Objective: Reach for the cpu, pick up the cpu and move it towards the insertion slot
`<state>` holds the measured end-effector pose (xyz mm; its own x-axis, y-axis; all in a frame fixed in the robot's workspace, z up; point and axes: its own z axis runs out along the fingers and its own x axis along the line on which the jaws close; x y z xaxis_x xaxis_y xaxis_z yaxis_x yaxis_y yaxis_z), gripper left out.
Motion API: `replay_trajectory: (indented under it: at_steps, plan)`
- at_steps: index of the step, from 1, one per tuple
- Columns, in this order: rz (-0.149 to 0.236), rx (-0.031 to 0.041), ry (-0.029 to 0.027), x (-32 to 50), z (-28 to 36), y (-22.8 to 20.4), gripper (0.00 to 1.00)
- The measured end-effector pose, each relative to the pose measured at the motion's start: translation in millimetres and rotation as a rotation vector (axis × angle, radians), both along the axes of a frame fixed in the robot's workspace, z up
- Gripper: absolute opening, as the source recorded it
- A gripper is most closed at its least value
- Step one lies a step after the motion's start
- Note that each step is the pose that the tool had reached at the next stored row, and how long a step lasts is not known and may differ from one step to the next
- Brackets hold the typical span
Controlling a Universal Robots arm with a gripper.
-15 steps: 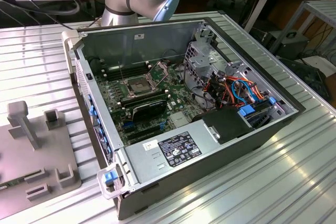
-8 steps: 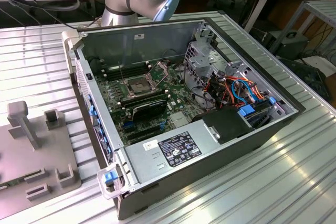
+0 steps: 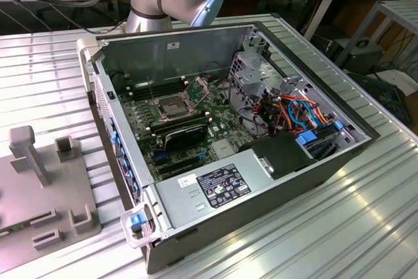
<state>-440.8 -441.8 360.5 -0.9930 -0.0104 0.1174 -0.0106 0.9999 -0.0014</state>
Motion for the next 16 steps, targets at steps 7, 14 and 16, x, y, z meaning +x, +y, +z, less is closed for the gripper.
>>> replay_trajectory:
  at_steps: [7,14,16]
  plan:
    - [0.0,0.0062,0.0021,0.1,1.9,-0.1,0.55]
    - [0.0,0.0088,0.0025,0.1,8.8,-0.1,0.55]
    - [0.0,0.0099,0.0028,0.2,11.3,-0.1,0.55]
